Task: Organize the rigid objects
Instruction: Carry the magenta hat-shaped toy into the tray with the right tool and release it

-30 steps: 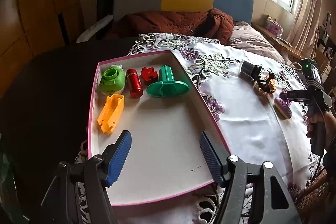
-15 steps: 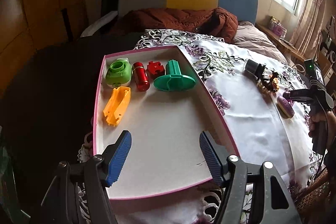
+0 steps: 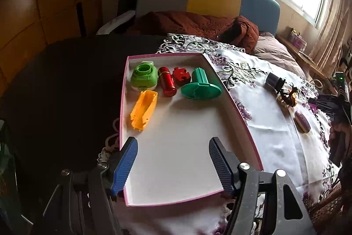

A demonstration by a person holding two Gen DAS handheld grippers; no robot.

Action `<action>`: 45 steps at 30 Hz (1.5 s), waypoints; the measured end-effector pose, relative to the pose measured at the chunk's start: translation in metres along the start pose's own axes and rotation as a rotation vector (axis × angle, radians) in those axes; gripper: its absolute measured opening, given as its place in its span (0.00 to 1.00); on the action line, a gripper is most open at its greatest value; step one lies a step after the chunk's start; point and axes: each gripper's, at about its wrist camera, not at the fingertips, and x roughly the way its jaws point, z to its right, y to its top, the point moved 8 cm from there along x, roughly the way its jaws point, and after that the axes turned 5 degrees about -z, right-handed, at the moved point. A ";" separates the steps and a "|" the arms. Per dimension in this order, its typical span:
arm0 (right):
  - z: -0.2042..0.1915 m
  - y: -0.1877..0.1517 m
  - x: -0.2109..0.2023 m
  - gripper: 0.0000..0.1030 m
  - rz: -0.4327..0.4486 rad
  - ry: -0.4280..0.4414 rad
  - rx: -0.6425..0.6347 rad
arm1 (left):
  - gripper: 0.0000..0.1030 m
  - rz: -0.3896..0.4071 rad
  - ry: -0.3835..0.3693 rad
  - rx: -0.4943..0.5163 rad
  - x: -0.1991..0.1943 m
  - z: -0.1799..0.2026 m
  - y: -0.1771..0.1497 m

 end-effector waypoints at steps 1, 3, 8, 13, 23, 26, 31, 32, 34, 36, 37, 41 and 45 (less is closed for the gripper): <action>-0.005 0.000 -0.003 0.15 0.006 0.011 -0.010 | 0.66 -0.002 0.001 -0.008 0.001 -0.003 0.000; -0.022 -0.003 -0.013 0.15 0.020 0.048 -0.048 | 0.66 -0.006 -0.005 -0.019 0.002 -0.008 -0.001; -0.092 -0.016 -0.041 0.15 0.036 0.178 -0.189 | 0.66 -0.004 -0.023 -0.047 0.002 -0.016 -0.002; -0.178 -0.048 -0.055 0.15 -0.013 0.345 -0.337 | 0.66 -0.016 -0.038 -0.091 0.003 -0.029 -0.006; -0.351 -0.149 -0.038 0.15 -0.209 0.588 -0.558 | 0.65 -0.010 -0.021 -0.162 -0.002 -0.065 -0.014; -0.378 -0.168 -0.023 0.15 -0.275 0.617 -0.581 | 0.65 -0.016 -0.019 -0.180 0.001 -0.072 -0.016; -0.397 -0.188 0.016 0.20 -0.333 0.551 -0.613 | 0.65 -0.031 -0.023 -0.194 0.004 -0.077 -0.020; -0.395 -0.190 0.019 0.25 -0.342 0.549 -0.607 | 0.65 -0.031 -0.025 -0.194 0.004 -0.078 -0.021; -0.388 -0.189 0.018 0.33 -0.338 0.559 -0.599 | 0.65 -0.027 -0.025 -0.196 0.004 -0.078 -0.021; -0.382 -0.188 0.015 0.50 -0.331 0.560 -0.589 | 0.65 -0.030 -0.027 -0.202 0.006 -0.079 -0.021; -0.380 -0.188 0.012 0.52 -0.325 0.560 -0.587 | 0.65 -0.031 -0.027 -0.201 0.006 -0.079 -0.022; -0.370 -0.184 0.001 0.58 -0.308 0.586 -0.568 | 0.65 -0.028 -0.019 -0.191 0.004 -0.076 -0.022; -0.367 -0.170 -0.014 0.59 -0.299 0.625 -0.542 | 0.65 -0.020 -0.017 -0.184 0.000 -0.074 -0.021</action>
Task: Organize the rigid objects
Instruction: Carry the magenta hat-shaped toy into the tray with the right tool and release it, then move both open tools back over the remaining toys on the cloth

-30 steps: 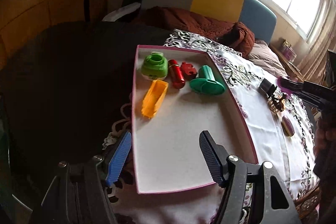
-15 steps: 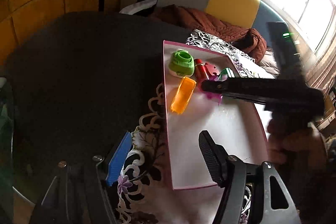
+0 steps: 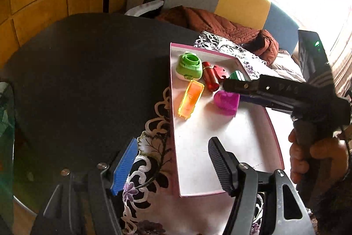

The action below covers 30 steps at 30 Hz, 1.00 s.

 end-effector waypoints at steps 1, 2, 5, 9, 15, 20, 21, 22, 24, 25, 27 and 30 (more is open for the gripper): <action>-0.001 0.003 -0.002 0.60 0.008 0.004 -0.003 | 0.65 0.002 0.002 0.002 -0.001 0.001 0.000; -0.004 0.006 -0.007 0.62 0.022 0.005 -0.007 | 0.65 0.005 0.004 0.005 -0.002 0.001 0.001; -0.004 0.005 -0.018 0.63 0.043 -0.005 -0.015 | 0.65 0.009 0.011 0.014 -0.003 0.003 0.001; -0.001 -0.003 -0.032 0.65 0.055 -0.030 -0.030 | 0.65 0.011 0.014 0.019 -0.004 0.005 0.000; 0.010 -0.015 -0.049 0.67 0.075 -0.076 -0.051 | 0.65 0.018 0.020 0.035 -0.007 0.009 0.000; 0.025 -0.022 -0.073 0.68 0.108 -0.128 -0.064 | 0.65 0.022 0.024 0.055 -0.009 0.015 0.000; 0.029 -0.023 -0.079 0.69 0.118 -0.140 -0.066 | 0.65 0.023 0.025 0.061 -0.010 0.016 0.000; 0.034 -0.023 -0.085 0.69 0.129 -0.153 -0.064 | 0.65 0.024 0.026 0.065 -0.010 0.018 -0.001; 0.044 -0.022 -0.098 0.70 0.150 -0.172 -0.054 | 0.65 0.024 0.028 0.077 -0.011 0.021 -0.001; 0.051 -0.022 -0.105 0.70 0.162 -0.182 -0.044 | 0.65 0.024 0.028 0.084 -0.011 0.023 -0.001; 0.066 -0.021 -0.119 0.71 0.186 -0.202 -0.020 | 0.65 0.025 0.032 0.095 -0.011 0.027 -0.001; 0.088 -0.019 -0.137 0.71 0.217 -0.232 0.016 | 0.65 0.024 0.038 0.116 -0.011 0.034 -0.002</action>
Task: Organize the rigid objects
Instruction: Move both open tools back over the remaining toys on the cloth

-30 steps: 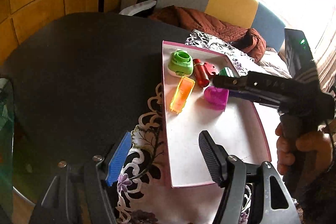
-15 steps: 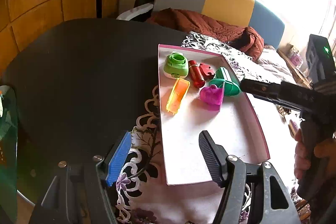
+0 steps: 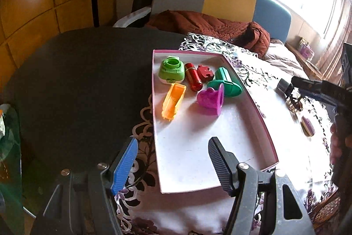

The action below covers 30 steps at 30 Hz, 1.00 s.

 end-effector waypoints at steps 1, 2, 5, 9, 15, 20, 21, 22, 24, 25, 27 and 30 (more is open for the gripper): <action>0.010 0.002 -0.005 0.71 0.010 -0.013 0.014 | 0.65 0.000 -0.003 0.008 0.000 0.003 0.000; 0.018 0.004 -0.009 0.72 0.019 -0.024 0.025 | 0.65 0.000 -0.004 0.013 0.000 0.006 0.000; 0.050 0.010 -0.024 0.77 0.052 -0.075 0.063 | 0.65 0.000 -0.002 0.036 -0.001 0.014 0.001; 0.103 0.014 -0.046 0.81 0.098 -0.163 0.143 | 0.65 -0.003 -0.021 0.076 -0.001 0.029 0.004; 0.201 0.001 -0.071 0.82 0.181 -0.325 0.350 | 0.65 0.020 -0.062 0.133 -0.004 0.062 0.016; 0.267 -0.027 -0.088 0.82 0.212 -0.398 0.654 | 0.65 -0.008 -0.108 0.162 0.005 0.095 0.024; 0.272 -0.029 -0.090 0.82 0.219 -0.396 0.682 | 0.65 -0.013 -0.117 0.180 0.007 0.105 0.025; 0.276 -0.032 -0.092 0.82 0.217 -0.388 0.706 | 0.65 -0.017 -0.123 0.195 0.009 0.113 0.025; 0.278 -0.034 -0.091 0.82 0.212 -0.376 0.735 | 0.65 -0.032 -0.149 0.237 0.013 0.135 0.025; 0.279 -0.035 -0.091 0.82 0.209 -0.375 0.741 | 0.65 -0.041 -0.166 0.255 0.015 0.145 0.025; 0.280 -0.035 -0.090 0.82 0.196 -0.373 0.746 | 0.64 -0.055 -0.191 0.288 0.019 0.165 0.025; 0.280 -0.039 -0.088 0.82 0.185 -0.366 0.759 | 0.64 -0.055 -0.219 0.339 0.025 0.193 0.028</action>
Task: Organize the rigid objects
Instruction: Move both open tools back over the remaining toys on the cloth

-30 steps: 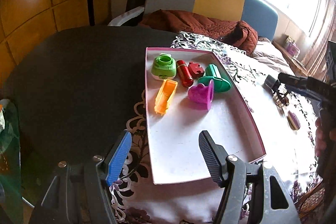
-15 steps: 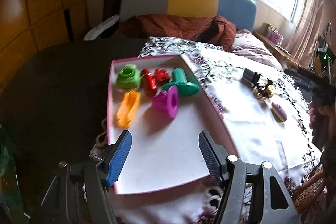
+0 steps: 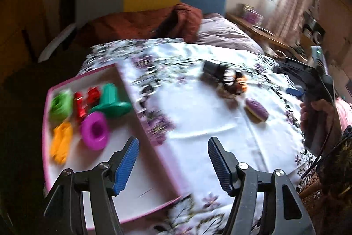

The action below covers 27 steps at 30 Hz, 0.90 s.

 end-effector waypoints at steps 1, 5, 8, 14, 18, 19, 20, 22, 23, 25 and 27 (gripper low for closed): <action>0.001 -0.002 0.001 0.82 -0.004 0.004 0.005 | 0.64 -0.004 -0.014 0.018 0.006 0.010 0.006; 0.003 -0.002 0.003 0.83 -0.021 0.020 0.029 | 0.63 0.000 -0.047 0.083 0.023 0.043 0.024; 0.004 -0.003 0.004 0.83 -0.028 0.024 0.034 | 0.61 0.000 -0.062 0.128 0.039 0.064 0.040; 0.007 -0.002 0.006 0.83 -0.043 0.035 0.063 | 0.61 -0.021 -0.094 0.164 0.070 0.088 0.064; 0.007 -0.001 0.006 0.83 -0.043 0.049 0.073 | 0.59 -0.009 -0.118 0.223 0.089 0.109 0.076; 0.007 -0.001 0.007 0.83 -0.046 0.056 0.076 | 0.59 -0.009 -0.115 0.238 0.094 0.114 0.078; 0.007 -0.001 0.007 0.83 -0.047 0.061 0.079 | 0.59 -0.014 -0.112 0.246 0.100 0.118 0.081; 0.006 0.000 0.006 0.83 -0.048 0.071 0.085 | 0.59 -0.019 -0.109 0.252 0.112 0.124 0.087; 0.006 0.000 0.006 0.83 -0.048 0.076 0.087 | 0.59 -0.021 -0.104 0.254 0.116 0.126 0.089; 0.006 0.000 0.005 0.83 -0.047 0.082 0.096 | 0.59 -0.027 -0.100 0.252 0.127 0.131 0.096; 0.007 0.000 0.006 0.84 -0.048 0.090 0.106 | 0.59 -0.027 -0.103 0.256 0.133 0.135 0.102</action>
